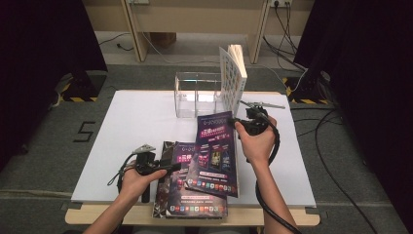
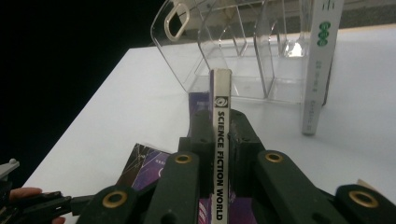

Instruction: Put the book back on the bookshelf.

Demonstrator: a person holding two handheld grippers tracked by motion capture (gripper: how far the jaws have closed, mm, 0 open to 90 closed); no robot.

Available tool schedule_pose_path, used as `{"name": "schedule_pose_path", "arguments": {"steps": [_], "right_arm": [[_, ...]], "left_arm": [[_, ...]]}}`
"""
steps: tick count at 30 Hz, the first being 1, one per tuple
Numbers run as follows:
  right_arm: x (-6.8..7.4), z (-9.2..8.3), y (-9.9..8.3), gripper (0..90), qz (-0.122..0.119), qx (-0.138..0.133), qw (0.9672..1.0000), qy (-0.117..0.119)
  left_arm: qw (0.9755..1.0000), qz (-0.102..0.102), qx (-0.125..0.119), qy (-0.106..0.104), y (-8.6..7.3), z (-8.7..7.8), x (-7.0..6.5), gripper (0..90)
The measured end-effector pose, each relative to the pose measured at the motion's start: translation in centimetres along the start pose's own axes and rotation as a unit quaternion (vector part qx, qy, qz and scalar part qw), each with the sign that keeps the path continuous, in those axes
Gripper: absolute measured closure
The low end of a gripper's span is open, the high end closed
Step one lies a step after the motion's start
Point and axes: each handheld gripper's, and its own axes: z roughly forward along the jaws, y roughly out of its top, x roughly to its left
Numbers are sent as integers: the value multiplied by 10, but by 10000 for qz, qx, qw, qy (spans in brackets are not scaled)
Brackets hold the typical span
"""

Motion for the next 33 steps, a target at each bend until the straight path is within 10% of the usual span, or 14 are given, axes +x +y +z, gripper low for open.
{"name": "schedule_pose_path", "arguments": {"steps": [33], "right_arm": [[25,-11,35,832,-452,-997,9930,-452]], "left_arm": [[9999,-36,-81,116,-5,-7,7,392]]}}
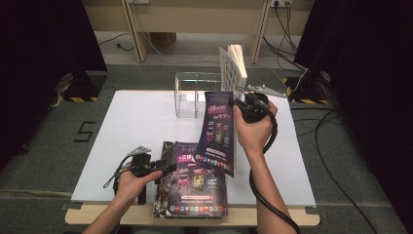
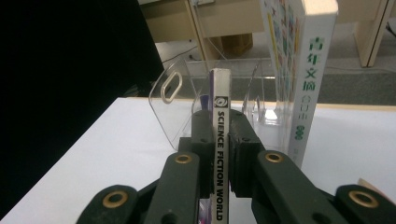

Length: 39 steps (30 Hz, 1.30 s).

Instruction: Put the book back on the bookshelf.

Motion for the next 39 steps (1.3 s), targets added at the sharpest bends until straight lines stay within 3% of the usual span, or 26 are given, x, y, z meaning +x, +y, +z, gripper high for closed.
{"name": "schedule_pose_path", "arguments": {"steps": [26,39], "right_arm": [[15,12,24,831,-240,-399,9988,-132],[21,27,35,832,-201,-468,9987,-68]], "left_arm": [[10000,-42,-19,38,0,-2,4,389],[9999,-84,-43,45,-1,-3,6,389]]}}
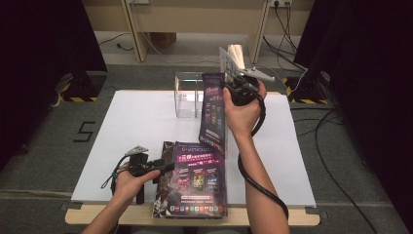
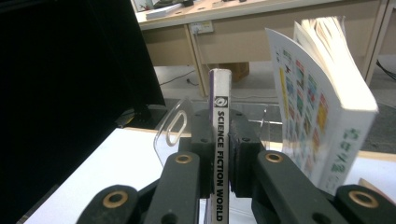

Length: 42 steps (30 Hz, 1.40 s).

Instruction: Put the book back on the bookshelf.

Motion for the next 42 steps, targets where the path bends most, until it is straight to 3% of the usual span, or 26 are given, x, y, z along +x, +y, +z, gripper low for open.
{"name": "schedule_pose_path", "arguments": {"steps": [42], "right_arm": [[9,37,23,832,-48,-286,9995,-124]], "left_arm": [[10000,-55,10,11,-2,0,4,392]]}}
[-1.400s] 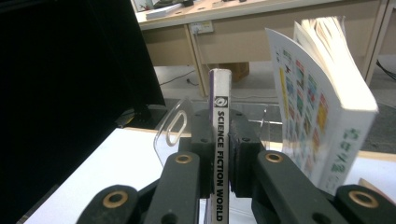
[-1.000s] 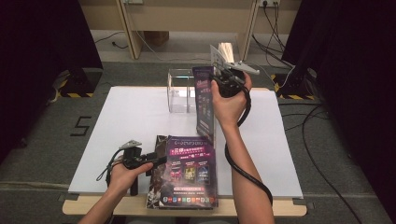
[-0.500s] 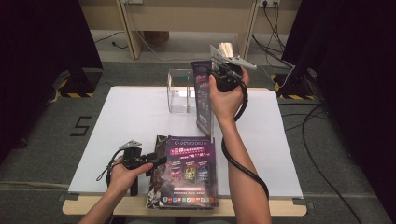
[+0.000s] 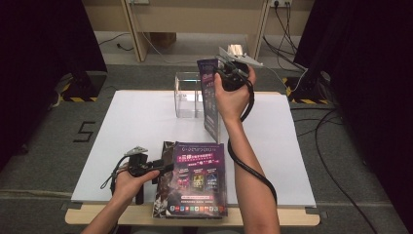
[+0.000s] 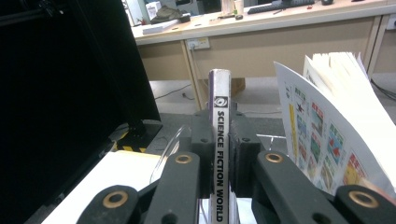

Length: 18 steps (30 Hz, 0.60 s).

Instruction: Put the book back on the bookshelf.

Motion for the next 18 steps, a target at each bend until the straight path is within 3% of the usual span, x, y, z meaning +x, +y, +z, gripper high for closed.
{"name": "schedule_pose_path", "arguments": {"steps": [18], "right_arm": [[2,13,7,832,0,-74,10000,-44]], "left_arm": [[10000,-20,20,-12,-1,1,0,392]]}}
